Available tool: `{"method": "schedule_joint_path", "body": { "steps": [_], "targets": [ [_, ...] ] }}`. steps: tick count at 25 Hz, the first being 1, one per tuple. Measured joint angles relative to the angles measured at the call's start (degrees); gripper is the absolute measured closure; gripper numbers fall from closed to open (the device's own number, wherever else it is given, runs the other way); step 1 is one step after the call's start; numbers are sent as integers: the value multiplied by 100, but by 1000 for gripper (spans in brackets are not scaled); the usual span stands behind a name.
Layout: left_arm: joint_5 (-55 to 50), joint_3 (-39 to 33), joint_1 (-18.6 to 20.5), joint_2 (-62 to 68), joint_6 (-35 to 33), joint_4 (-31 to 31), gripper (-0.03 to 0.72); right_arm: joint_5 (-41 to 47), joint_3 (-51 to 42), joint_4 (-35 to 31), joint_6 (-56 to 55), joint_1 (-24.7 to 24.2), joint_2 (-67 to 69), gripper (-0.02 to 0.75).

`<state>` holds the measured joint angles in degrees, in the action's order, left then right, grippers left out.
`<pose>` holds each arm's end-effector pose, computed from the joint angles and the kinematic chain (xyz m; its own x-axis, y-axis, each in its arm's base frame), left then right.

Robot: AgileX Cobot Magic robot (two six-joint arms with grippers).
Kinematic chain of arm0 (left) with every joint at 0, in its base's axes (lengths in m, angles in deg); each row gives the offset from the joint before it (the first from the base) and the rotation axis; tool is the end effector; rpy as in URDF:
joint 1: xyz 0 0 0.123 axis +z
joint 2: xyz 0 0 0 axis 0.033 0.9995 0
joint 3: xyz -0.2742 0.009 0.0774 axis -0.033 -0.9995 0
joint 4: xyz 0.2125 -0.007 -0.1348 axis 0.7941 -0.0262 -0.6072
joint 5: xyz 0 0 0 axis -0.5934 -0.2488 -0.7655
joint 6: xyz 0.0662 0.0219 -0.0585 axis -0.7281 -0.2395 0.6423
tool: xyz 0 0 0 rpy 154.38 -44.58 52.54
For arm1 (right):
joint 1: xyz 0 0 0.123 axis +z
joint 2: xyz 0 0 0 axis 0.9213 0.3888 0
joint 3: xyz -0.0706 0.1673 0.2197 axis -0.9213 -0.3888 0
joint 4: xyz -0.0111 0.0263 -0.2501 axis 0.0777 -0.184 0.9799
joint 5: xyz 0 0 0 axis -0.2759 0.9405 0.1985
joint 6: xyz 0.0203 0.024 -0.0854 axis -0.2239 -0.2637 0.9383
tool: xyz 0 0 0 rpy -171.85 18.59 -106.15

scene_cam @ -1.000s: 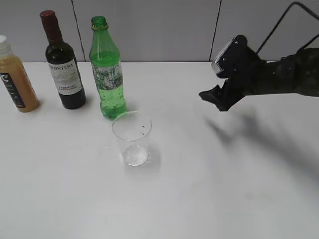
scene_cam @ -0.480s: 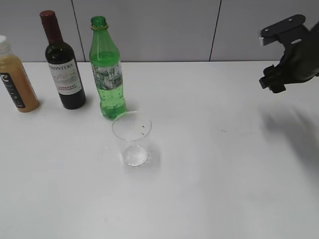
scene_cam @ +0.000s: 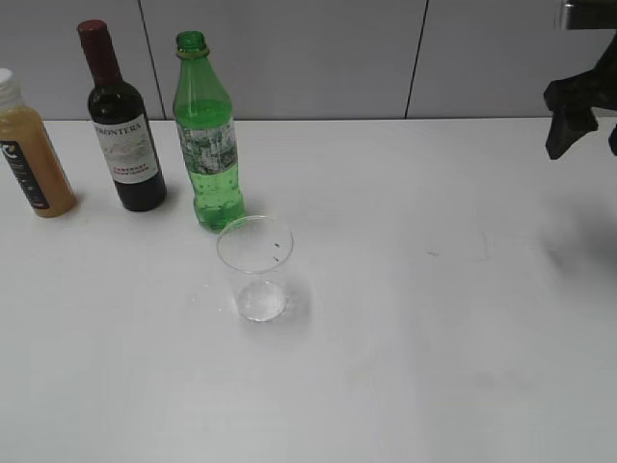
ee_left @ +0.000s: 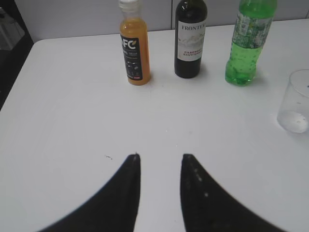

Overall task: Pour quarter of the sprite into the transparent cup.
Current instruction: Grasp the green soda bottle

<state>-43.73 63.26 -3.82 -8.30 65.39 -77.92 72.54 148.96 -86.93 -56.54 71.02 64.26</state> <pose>-0.0059 -0.0043 0.2800 -0.4209 0.0784 -0.9037 0.1616 0.9868 0.0104 0.3934 0.0312 0.2444 -0.9453 -0.0536 -0.3216 -0.0729 0.9962 0.0481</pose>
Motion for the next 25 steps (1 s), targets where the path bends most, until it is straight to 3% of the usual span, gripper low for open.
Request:
{"method": "schedule_joint_path", "body": {
  "steps": [5,10,25],
  "targets": [
    [0,0,0,0,0,0,460,1211,249,29,97,-39,0,142],
    [0,0,0,0,0,0,460,1336,63,6,124,-46,-281,142],
    [0,0,0,0,0,0,460,1379,-2452,-1,129,-46,-3138,143]
  ]
}}
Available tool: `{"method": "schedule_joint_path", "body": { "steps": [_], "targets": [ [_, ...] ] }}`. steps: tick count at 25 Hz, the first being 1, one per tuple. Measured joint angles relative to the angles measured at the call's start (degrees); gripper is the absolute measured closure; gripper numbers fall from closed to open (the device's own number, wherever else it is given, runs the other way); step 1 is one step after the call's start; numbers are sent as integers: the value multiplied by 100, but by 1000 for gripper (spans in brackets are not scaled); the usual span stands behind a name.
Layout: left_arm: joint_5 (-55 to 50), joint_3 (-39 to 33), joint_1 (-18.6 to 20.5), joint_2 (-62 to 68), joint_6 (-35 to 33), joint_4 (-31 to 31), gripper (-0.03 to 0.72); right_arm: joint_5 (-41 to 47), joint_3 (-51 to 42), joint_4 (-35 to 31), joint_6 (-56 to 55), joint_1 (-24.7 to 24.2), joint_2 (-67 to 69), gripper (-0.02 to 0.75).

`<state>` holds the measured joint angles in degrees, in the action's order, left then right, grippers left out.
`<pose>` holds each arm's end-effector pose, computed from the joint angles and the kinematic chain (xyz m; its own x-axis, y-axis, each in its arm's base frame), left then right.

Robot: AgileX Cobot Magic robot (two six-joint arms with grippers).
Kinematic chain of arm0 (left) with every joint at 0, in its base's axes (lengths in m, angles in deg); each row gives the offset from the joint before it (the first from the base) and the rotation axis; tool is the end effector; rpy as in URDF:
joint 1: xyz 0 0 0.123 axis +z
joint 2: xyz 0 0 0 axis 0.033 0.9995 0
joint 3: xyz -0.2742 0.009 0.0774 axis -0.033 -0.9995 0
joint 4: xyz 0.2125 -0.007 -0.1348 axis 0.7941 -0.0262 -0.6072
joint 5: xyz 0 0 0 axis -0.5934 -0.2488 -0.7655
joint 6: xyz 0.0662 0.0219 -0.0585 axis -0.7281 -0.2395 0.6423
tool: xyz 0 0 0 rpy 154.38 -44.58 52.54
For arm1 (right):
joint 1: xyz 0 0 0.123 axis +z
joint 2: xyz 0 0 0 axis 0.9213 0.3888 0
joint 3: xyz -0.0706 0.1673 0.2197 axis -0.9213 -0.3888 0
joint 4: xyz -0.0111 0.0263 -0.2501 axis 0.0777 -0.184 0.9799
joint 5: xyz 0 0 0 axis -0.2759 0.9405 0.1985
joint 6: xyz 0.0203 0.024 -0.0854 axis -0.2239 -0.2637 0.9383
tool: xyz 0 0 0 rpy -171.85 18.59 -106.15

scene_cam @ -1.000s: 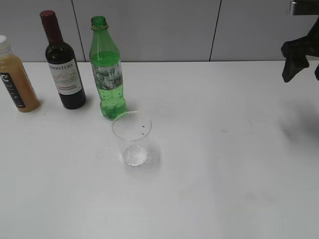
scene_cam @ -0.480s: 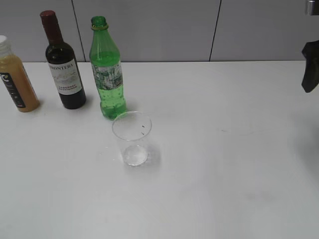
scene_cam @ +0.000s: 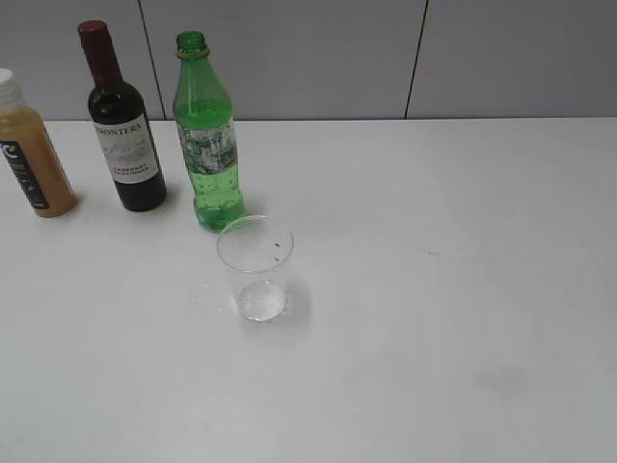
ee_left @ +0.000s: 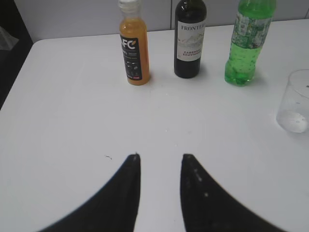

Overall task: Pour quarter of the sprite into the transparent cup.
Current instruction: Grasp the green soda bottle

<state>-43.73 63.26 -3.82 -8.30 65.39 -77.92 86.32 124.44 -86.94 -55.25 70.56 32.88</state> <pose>-0.0059 -0.0043 0.2800 -0.4209 0.0784 -0.9037 0.1616 0.9868 0.0104 0.2354 0.0191 0.2954 -0.9749 -0.0825 -0.2067 -0.0943 0.9944 0.0479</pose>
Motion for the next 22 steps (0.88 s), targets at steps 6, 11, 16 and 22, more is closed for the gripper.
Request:
{"method": "schedule_joint_path", "body": {
  "steps": [6,11,16,22],
  "targets": [
    [0,0,0,0,0,0,460,-84,-830,-2,2,0,-1082,143],
    [0,0,0,0,0,0,460,-118,-1351,-29,2,0,-1950,143],
    [0,0,0,0,0,0,460,-441,-1933,-34,2,0,-2841,143],
    [0,0,0,0,0,0,460,-808,-2728,-59,8,0,-3936,144]
  ]
}}
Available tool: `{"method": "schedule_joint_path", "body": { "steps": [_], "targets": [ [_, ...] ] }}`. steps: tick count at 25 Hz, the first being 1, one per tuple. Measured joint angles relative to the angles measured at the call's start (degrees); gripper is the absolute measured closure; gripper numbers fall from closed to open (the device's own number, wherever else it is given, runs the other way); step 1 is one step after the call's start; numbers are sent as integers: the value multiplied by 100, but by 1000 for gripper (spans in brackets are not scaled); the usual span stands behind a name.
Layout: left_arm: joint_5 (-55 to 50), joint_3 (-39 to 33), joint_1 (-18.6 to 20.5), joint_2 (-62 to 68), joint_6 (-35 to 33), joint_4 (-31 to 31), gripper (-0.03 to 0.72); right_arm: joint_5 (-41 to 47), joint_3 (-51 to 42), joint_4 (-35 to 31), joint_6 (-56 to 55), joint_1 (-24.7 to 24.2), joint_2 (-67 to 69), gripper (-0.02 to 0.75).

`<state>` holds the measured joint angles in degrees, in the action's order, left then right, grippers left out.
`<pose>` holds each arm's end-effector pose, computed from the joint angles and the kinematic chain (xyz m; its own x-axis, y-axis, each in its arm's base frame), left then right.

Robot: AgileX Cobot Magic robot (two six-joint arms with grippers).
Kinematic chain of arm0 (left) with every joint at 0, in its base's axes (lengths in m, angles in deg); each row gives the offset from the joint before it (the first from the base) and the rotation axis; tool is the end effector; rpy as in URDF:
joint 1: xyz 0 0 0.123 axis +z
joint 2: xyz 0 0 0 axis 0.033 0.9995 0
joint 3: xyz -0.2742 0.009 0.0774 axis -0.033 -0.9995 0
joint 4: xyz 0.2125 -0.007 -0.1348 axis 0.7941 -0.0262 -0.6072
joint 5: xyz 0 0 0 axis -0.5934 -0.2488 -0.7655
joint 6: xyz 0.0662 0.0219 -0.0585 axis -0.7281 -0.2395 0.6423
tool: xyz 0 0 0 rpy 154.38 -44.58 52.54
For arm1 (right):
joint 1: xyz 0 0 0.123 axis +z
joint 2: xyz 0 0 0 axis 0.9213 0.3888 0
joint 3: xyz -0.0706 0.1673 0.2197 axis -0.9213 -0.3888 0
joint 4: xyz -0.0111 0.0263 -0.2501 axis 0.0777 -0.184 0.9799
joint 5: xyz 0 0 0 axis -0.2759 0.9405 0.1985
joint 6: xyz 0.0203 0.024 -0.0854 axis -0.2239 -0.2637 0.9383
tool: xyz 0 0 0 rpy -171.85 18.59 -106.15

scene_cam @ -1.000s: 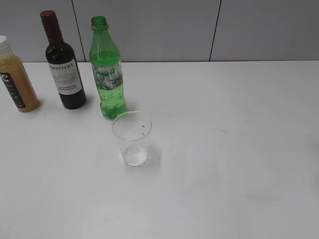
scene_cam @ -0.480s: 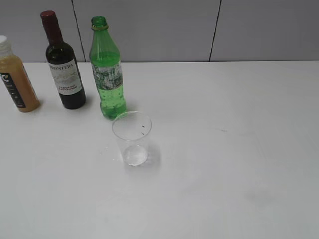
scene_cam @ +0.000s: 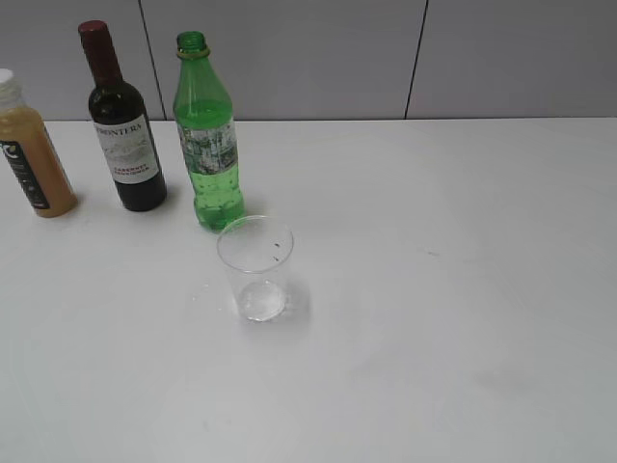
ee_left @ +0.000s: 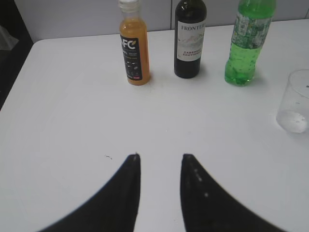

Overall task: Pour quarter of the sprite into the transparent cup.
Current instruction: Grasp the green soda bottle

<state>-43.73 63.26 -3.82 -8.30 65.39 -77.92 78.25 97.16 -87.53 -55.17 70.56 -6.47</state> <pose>-0.0059 -0.0043 0.2800 -0.4209 0.0784 -0.9037 0.1616 0.9868 0.0104 0.0922 0.0110 0.2750 -0.8451 -0.0636 -0.5309 -0.1021 0.9938 0.0436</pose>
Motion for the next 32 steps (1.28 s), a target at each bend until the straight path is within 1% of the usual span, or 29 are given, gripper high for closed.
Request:
{"method": "schedule_joint_path", "body": {
  "steps": [5,7,11,12,15,18,21,26,32],
  "targets": [
    [0,0,0,0,0,0,459,-222,-501,0,67,0,-892,144],
    [0,0,0,0,0,-5,442,-310,-678,0,163,0,-1207,144],
    [0,0,0,0,0,-55,335,-491,-895,0,319,0,-1829,144],
    [0,0,0,0,0,-68,292,-517,-907,0,336,0,-1972,144],
    [5,0,0,0,0,-108,199,-572,-918,0,365,0,-2341,144],
    [12,0,0,0,0,-147,146,-590,-918,0,384,0,-2644,144],
    [18,0,0,0,0,-158,129,-590,-918,0,384,0,-2956,144],
    [25,0,0,0,0,-169,125,-590,-929,-17,385,0,-3576,144],
    [38,0,0,0,0,-169,125,-589,-936,-50,421,0,-3631,144]
  ]
}}
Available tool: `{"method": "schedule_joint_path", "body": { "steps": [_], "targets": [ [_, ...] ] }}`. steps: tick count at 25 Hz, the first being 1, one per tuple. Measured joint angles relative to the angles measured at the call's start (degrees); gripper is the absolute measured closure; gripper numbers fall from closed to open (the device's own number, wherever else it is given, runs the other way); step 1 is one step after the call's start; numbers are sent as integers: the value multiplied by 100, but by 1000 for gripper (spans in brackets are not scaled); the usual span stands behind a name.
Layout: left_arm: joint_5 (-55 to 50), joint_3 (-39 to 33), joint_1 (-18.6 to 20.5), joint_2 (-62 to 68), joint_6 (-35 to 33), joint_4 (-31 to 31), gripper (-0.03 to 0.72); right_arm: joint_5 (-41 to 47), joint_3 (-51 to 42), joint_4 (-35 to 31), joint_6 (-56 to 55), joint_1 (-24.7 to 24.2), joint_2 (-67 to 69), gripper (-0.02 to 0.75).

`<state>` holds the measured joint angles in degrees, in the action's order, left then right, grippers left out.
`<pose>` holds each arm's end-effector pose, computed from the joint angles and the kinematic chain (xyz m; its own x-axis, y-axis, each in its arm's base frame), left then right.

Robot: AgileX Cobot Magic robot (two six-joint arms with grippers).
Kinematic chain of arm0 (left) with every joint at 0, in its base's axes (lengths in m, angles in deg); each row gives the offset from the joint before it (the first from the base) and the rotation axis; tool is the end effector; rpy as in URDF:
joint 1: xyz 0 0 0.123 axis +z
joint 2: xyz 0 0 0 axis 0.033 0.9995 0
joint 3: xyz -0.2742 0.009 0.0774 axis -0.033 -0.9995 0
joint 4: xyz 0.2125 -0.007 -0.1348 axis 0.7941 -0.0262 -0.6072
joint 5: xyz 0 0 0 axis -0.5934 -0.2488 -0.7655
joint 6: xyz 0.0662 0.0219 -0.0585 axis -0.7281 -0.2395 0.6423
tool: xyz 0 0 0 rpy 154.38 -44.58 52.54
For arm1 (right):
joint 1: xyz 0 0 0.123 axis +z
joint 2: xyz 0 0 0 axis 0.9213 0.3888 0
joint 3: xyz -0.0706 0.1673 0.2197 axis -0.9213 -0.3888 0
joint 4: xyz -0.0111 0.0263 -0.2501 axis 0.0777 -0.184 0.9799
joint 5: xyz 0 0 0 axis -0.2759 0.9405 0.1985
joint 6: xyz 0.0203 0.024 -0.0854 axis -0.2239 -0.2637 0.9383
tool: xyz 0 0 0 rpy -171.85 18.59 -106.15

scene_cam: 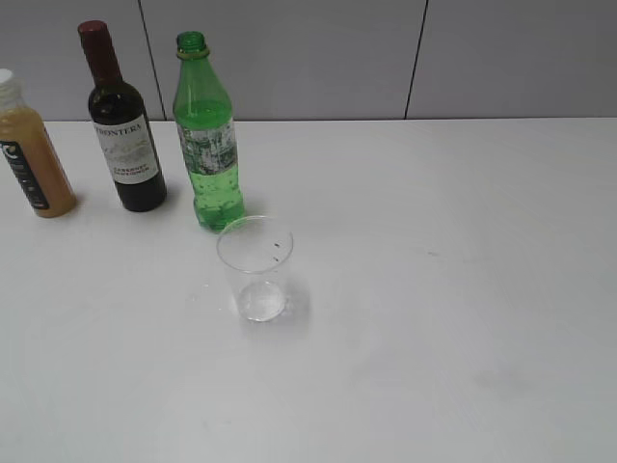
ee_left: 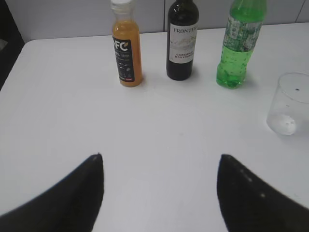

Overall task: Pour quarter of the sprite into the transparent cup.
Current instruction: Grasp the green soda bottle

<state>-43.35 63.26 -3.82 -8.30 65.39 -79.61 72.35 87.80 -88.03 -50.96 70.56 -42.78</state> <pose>-0.0060 -0.0066 0.2807 -0.4160 0.0623 -0.9072 0.1776 0.9840 -0.0138 0.0079 0.0062 0.2633 -0.4135 -0.1000 -0.9050 -0.1480 0.9881 -0.0415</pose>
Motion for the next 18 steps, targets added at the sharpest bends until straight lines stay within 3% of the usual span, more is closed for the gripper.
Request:
{"method": "schedule_joint_path", "body": {
  "steps": [6,14,18],
  "targets": [
    [348,81,0,0,-51,0,125,0,0,-2,6,0,0,144],
    [2435,114,0,134,-69,0,124,0,0,-7,14,0,0,144],
    [2999,114,0,539,-69,0,124,0,0,-9,13,0,0,144]
  ]
}}
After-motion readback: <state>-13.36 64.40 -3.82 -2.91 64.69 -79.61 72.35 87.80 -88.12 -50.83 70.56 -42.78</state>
